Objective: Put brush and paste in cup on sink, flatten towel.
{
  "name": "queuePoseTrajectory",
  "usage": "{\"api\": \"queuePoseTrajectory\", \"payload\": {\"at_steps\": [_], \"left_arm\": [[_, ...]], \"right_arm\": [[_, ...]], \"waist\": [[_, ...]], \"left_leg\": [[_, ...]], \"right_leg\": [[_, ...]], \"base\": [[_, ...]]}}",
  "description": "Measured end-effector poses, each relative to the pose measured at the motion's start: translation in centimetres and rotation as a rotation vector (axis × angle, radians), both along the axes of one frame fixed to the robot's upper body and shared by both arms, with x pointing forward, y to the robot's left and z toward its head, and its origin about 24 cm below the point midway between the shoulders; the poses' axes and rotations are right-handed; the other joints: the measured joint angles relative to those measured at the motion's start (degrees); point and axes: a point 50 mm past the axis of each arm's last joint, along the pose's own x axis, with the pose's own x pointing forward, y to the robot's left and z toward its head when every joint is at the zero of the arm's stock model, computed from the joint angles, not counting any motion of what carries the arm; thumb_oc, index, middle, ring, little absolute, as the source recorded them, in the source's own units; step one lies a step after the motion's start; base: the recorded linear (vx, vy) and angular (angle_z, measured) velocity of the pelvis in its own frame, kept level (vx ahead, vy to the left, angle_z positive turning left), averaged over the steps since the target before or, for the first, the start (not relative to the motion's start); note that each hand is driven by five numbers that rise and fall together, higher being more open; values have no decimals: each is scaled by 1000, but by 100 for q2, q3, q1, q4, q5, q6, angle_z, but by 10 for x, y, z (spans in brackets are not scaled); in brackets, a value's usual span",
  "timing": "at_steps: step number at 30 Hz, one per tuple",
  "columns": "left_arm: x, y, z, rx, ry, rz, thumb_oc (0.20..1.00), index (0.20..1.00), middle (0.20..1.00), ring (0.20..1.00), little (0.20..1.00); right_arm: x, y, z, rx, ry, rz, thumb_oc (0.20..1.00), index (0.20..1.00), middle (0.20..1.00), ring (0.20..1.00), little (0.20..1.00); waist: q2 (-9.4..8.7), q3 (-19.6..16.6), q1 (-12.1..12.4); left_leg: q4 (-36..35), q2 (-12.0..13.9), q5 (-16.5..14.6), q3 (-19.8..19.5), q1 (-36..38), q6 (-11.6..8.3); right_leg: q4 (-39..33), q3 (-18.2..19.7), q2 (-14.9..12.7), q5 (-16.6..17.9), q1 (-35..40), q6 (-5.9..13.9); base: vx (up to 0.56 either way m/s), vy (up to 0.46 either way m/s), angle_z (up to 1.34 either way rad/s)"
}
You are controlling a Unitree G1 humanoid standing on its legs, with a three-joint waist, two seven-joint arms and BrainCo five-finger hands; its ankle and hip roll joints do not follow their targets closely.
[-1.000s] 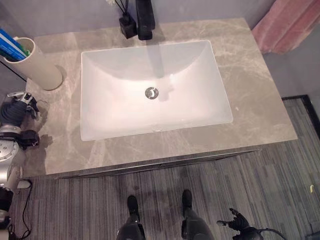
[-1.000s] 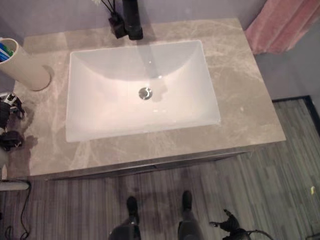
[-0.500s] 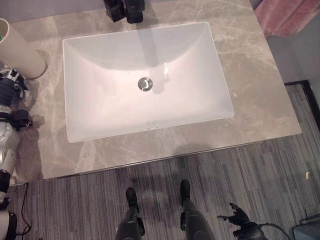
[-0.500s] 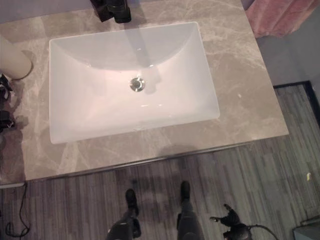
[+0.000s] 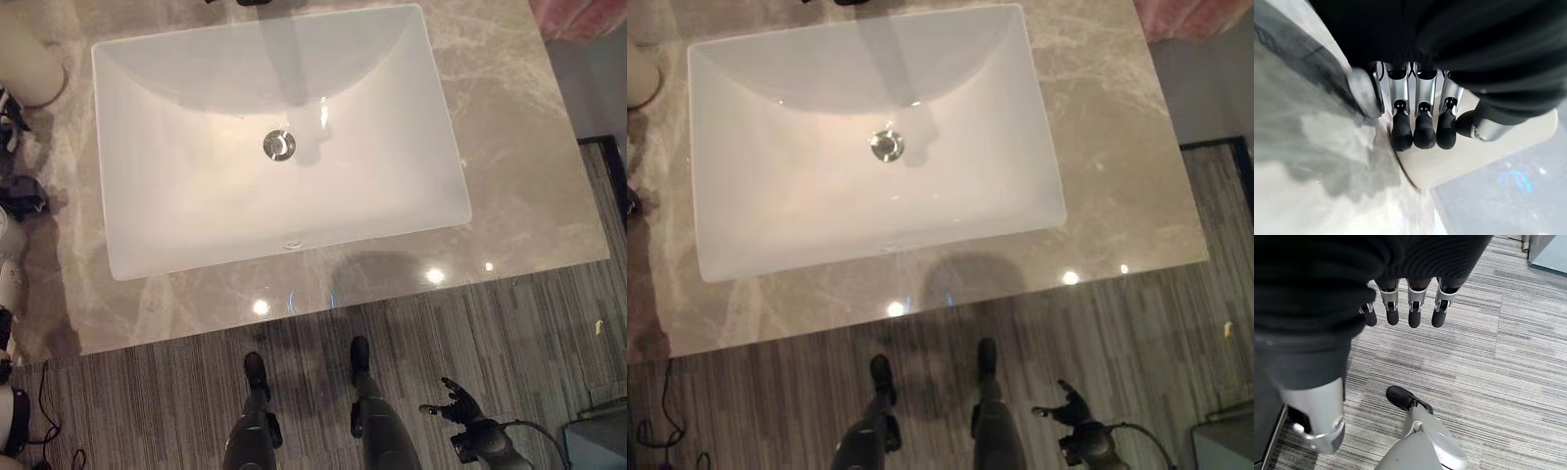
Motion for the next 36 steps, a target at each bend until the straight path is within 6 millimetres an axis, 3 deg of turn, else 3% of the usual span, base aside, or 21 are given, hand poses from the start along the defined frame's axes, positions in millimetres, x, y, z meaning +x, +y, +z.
{"api": "queuePoseTrajectory", "payload": {"at_steps": [16,24,36], "left_arm": [[1,4,23,-29,-97,47,200,200,200,200,200],[-1,9,13,-9,-57,91,200,200,200,200,200],[3,20,-16,-36,57,201,200,200,200,200,200]], "right_arm": [[2,4,0,10,-9,20,1000,1000,1000,1000,1000],[4,5,1,11,-15,25,1000,1000,1000,1000,1000],[3,7,-1,9,-2,41,1000,1000,1000,1000,1000]], "waist": [[-71,36,-100],[-140,-23,-151],[-148,-395,-135]], "left_leg": [[0,29,38,17,-191,-8],[-1,40,54,36,-68,-16],[-1,67,86,47,-6,-21]], "right_leg": [[1,46,35,46,-204,-17],[1,90,54,77,-116,-42],[1,107,83,104,-78,-70]], "base": [[2,0,0],[6,2,-2],[4,0,-1]]}}
